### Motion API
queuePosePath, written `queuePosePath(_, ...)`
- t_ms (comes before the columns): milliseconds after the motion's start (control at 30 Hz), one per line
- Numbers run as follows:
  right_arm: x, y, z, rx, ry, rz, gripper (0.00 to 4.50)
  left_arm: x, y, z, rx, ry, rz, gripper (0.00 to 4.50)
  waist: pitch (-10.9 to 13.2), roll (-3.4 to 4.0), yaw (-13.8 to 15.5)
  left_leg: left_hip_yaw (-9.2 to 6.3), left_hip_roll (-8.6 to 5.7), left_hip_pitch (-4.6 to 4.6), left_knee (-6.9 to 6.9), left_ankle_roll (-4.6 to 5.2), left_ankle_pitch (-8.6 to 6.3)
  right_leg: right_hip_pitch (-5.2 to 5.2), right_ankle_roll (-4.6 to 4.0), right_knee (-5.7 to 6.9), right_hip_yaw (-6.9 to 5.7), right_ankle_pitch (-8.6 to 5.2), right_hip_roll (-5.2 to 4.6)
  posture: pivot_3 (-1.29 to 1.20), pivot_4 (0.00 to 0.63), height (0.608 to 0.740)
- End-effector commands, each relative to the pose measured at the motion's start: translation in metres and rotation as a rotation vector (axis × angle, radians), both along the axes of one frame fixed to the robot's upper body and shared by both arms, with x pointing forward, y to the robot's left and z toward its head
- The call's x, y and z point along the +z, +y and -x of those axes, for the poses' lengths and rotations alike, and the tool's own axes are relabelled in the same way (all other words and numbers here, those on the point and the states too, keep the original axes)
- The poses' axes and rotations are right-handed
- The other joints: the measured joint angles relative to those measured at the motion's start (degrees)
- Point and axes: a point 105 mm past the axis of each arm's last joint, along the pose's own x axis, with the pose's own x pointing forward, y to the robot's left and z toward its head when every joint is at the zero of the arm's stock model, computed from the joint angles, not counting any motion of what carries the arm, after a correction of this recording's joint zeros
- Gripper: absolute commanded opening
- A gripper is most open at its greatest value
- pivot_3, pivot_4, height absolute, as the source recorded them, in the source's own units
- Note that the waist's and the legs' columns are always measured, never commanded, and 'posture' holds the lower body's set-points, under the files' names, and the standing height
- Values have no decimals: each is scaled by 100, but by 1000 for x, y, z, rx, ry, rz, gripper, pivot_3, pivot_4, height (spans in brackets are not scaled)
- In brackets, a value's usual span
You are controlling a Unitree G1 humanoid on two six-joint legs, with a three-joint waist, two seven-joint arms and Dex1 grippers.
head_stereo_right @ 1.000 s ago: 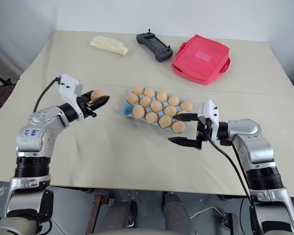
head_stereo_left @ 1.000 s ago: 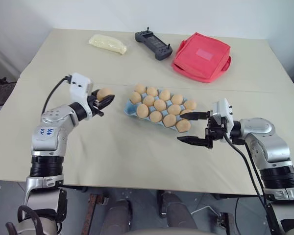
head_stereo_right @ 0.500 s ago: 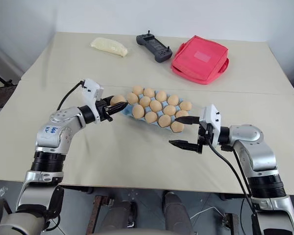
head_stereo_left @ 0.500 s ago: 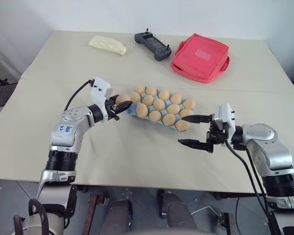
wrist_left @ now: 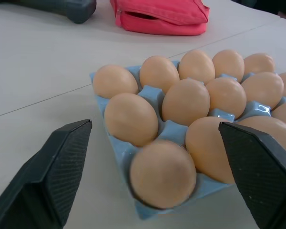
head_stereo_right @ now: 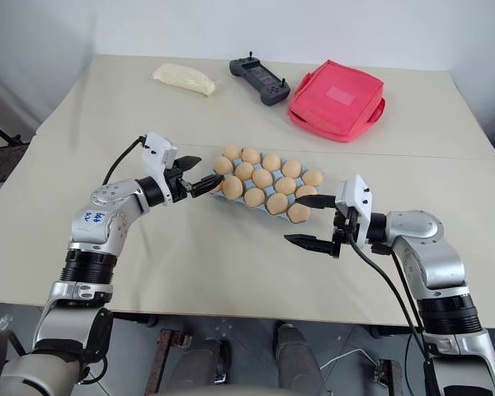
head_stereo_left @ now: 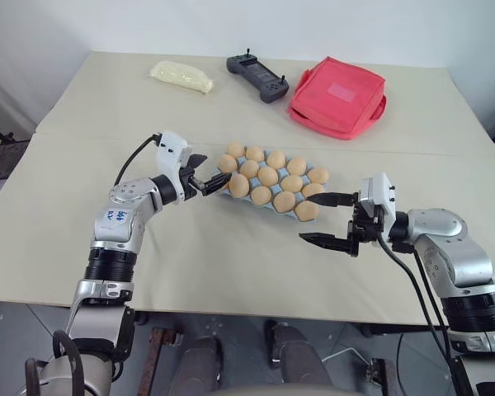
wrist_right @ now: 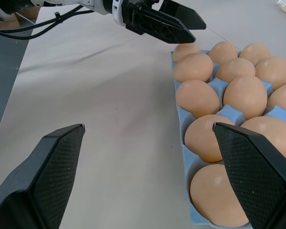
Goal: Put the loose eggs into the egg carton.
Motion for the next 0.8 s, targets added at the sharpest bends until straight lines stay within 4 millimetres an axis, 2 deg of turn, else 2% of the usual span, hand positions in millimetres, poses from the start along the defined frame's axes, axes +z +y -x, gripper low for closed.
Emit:
queuePosePath(33,14,-1,1,6,-52,-11,4500,18,6,-3,19,-61,23,4481,0,0,2,0,0,0,0,0,0,0,0,0,0,0,0,0,150,740)
queuePosePath(167,15,0,0,6,-54,-12,4500,23,13,0,29,-82,23,4481,0,0,-2,0,0,1,0,0,0,0,0,2,0,0,0,0,150,740)
queuePosePath(267,17,-1,0,3,-62,-18,4500,40,28,9,42,-146,51,4481,0,0,-12,0,0,0,0,0,0,0,0,2,0,0,0,0,150,740)
queuePosePath(367,15,-4,2,3,-59,-12,4500,48,52,34,0,-213,34,4481,0,0,-51,0,4,1,-2,-3,-2,-1,-1,1,6,0,0,0,150,740)
queuePosePath(500,15,-7,0,-4,-56,-10,4500,39,79,57,-15,-196,-29,4481,0,1,-20,-6,7,7,-15,-4,-2,-1,-11,-3,37,-6,-1,0,150,740)
queuePosePath(633,12,-11,-4,-19,-47,-4,4500,30,96,73,-6,-180,-53,4481,0,1,23,-10,4,5,-9,0,0,4,-14,-4,35,-7,-11,0,150,740)
queuePosePath(800,12,-18,-8,-42,-43,-30,4500,24,112,84,20,-188,-50,4481,0,1,0,-9,4,2,-18,0,0,4,-14,-20,34,-7,-17,0,150,740)
